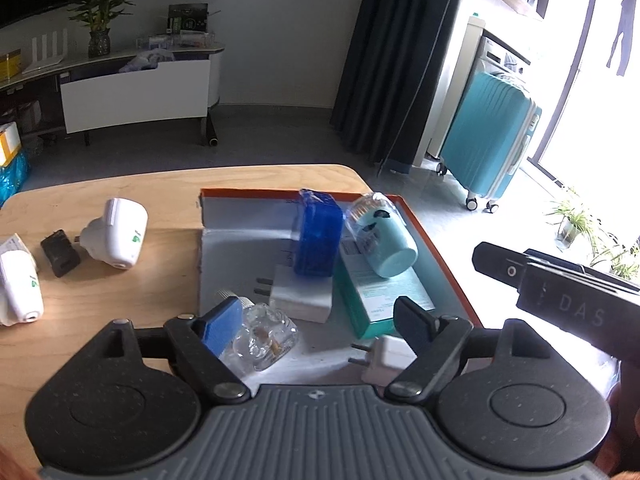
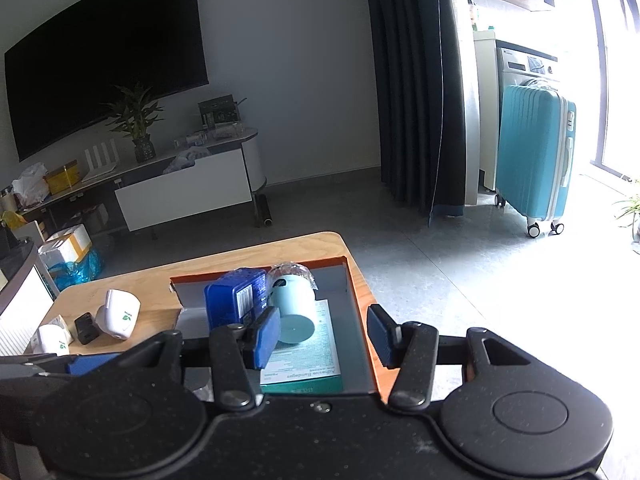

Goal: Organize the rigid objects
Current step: 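Release the glass bottle into the box with the left tool, then withdraw both tools from the box toward the white plug chargers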

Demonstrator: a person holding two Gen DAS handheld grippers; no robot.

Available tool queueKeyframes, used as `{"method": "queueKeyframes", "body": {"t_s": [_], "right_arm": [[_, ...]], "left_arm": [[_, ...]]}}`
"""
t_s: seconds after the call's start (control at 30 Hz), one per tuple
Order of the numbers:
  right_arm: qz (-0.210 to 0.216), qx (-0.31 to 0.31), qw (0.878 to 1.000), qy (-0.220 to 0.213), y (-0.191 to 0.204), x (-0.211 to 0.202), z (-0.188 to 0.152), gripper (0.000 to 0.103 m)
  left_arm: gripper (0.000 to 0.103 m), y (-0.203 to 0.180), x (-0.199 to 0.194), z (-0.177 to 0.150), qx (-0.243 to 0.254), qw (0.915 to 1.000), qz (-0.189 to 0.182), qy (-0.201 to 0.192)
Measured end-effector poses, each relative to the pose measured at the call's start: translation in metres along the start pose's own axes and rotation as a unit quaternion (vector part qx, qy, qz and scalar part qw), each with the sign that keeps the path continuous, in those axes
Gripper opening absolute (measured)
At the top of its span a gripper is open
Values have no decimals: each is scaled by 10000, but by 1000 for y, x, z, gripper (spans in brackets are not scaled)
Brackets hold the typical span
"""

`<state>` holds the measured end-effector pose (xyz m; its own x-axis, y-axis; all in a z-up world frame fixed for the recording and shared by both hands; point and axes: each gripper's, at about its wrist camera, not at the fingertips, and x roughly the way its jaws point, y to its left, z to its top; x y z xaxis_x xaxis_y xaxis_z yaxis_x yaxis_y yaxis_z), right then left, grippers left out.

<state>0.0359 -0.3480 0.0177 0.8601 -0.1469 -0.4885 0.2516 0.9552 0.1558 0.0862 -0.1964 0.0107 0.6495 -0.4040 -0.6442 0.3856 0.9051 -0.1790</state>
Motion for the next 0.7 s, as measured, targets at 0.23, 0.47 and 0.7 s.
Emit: {"method": "queueKeyframes", "body": {"t_s": [0.23, 0.47, 0.7], "right_arm": [[114, -135, 9998, -6, 15, -5, 0, 61], [296, -264, 9992, 53, 38, -3, -1, 61], [482, -457, 9977, 121, 65, -3, -2, 61]], "left_arm": [[86, 25, -13, -2, -243, 9994, 253, -71], [86, 56, -27, 0, -518, 9974, 497, -100], [87, 72, -41, 4, -562, 9958, 706, -161]]}}
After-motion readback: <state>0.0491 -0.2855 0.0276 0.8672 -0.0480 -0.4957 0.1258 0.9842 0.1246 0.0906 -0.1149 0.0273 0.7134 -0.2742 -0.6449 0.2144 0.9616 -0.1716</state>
